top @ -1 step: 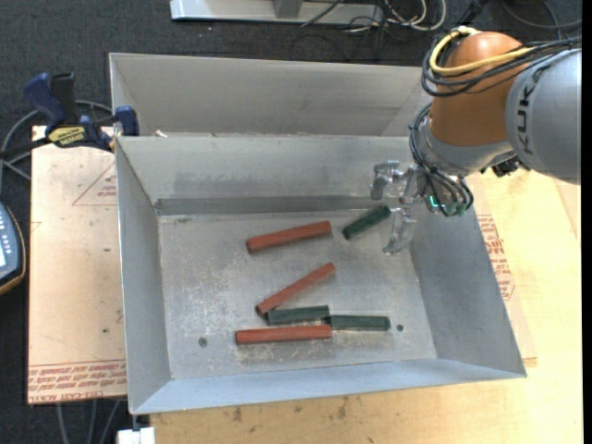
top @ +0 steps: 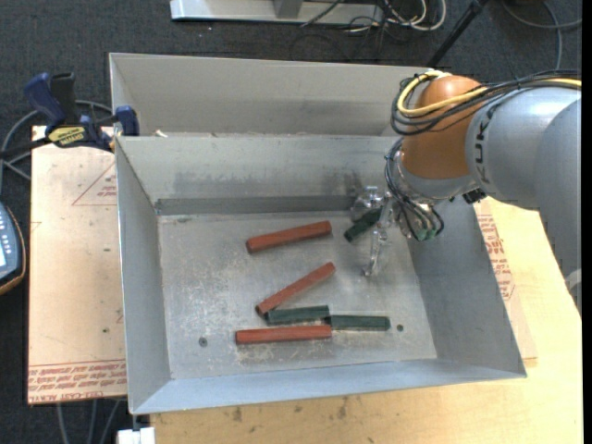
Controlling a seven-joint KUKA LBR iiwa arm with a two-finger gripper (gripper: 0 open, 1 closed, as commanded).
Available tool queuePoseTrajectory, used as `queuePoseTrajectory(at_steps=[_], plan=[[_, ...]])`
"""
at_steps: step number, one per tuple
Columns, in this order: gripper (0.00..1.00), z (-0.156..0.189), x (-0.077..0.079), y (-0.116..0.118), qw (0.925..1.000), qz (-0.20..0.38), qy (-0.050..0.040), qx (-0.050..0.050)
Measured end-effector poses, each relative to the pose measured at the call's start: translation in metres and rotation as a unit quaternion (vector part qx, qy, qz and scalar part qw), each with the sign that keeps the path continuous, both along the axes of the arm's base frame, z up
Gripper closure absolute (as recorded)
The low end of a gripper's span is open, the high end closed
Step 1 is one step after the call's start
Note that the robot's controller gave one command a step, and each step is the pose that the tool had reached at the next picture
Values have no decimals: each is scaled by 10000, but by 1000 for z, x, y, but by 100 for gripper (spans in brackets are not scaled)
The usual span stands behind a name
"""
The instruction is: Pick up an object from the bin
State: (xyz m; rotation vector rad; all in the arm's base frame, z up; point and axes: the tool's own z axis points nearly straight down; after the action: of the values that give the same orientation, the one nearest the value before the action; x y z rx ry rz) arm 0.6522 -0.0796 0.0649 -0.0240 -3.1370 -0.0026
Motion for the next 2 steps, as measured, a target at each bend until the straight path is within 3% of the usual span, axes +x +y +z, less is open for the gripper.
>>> queuePoseTrajectory(at_steps=[1, 2], plan=[[0, 37, -2, -39, 9994, -340, -57, -14], [0, 50, 0, -9, 9983, 580, -49, -3]])
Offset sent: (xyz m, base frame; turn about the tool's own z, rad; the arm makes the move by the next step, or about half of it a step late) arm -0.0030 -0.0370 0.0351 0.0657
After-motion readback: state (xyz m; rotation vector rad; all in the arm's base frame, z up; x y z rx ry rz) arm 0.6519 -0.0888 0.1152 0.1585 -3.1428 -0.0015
